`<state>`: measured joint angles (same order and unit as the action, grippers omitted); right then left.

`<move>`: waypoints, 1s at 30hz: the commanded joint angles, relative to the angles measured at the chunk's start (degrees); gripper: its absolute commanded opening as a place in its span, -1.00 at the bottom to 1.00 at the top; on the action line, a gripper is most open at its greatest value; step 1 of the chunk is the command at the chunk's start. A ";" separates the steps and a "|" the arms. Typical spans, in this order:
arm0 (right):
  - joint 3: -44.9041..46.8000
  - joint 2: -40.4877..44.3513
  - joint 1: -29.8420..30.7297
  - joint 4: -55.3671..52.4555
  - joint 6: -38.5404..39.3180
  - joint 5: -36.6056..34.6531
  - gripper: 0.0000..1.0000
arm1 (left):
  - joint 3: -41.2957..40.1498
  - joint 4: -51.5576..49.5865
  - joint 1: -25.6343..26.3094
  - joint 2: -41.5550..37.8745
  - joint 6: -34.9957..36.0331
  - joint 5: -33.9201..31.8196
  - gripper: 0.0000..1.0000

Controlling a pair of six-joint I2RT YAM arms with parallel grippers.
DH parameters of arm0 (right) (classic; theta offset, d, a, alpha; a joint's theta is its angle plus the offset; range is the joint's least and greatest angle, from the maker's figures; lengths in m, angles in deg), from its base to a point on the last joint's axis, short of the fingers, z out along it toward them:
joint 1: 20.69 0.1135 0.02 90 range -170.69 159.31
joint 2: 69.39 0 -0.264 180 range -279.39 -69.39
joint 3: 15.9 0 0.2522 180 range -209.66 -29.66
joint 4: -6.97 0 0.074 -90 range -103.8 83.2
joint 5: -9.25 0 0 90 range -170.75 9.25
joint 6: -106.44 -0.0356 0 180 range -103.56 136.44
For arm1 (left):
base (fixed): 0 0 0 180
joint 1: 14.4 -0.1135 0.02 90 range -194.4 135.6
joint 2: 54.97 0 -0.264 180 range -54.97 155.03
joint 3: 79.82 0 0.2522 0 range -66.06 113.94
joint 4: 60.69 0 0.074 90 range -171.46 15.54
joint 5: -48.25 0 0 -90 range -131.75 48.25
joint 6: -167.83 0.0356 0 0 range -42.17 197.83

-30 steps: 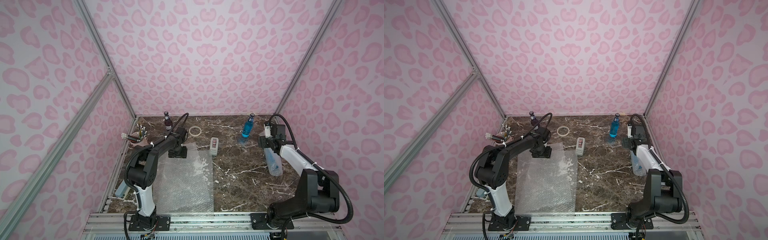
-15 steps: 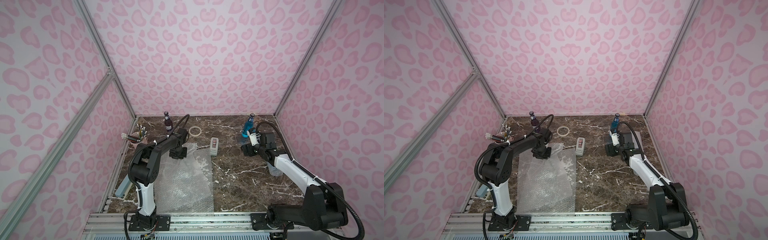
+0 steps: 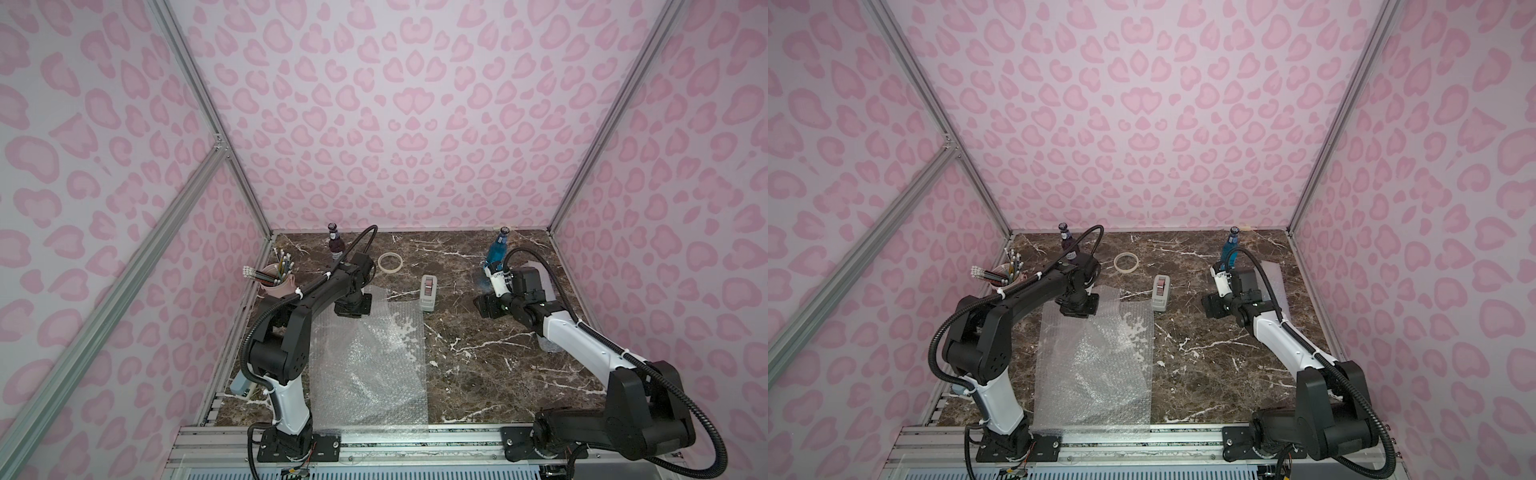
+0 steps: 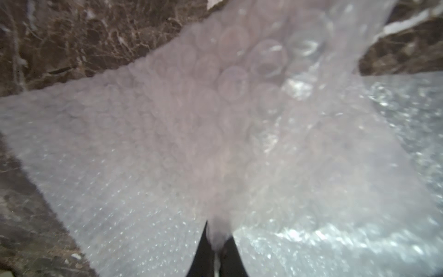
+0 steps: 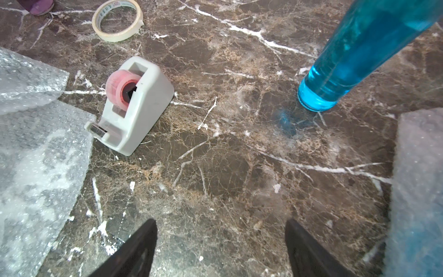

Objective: Wrap wine bottles in bubble wrap
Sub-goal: Pick up the bubble wrap from the bubble wrap, then place the bubble wrap at the center of the board.

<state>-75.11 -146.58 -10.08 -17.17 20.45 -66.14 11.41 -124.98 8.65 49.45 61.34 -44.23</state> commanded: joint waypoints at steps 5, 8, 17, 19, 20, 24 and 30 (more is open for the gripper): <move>1.12 1.07 0.03 1.47 -0.59 1.05 0.69 | 2.13 -4.78 4.89 -3.09 -2.24 6.88 -0.83; 1.39 1.42 -0.10 2.40 -1.19 1.85 0.68 | 1.23 -3.64 7.95 -2.83 -4.40 9.38 -0.82; 0.80 0.92 -0.33 3.01 -1.31 1.79 0.69 | 1.89 1.60 14.30 1.96 -9.99 13.30 -0.79; 0.88 0.90 -0.42 3.15 -1.35 1.53 0.69 | 2.20 3.07 14.65 3.07 -10.99 13.98 -0.77; 0.90 0.90 -0.58 3.38 -1.46 1.48 0.69 | 2.24 3.90 14.89 3.45 -11.52 13.89 -0.77; 0.97 0.85 -1.54 4.19 -1.99 1.60 0.69 | 2.95 5.42 14.72 4.70 -12.69 11.37 -0.72; 1.48 2.00 -6.19 5.79 -3.16 3.29 0.69 | 2.78 6.90 12.49 5.16 -13.34 4.70 -0.71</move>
<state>-74.11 -145.20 -14.51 -14.02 18.53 -63.98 13.97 -119.67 21.94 54.41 48.81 -35.00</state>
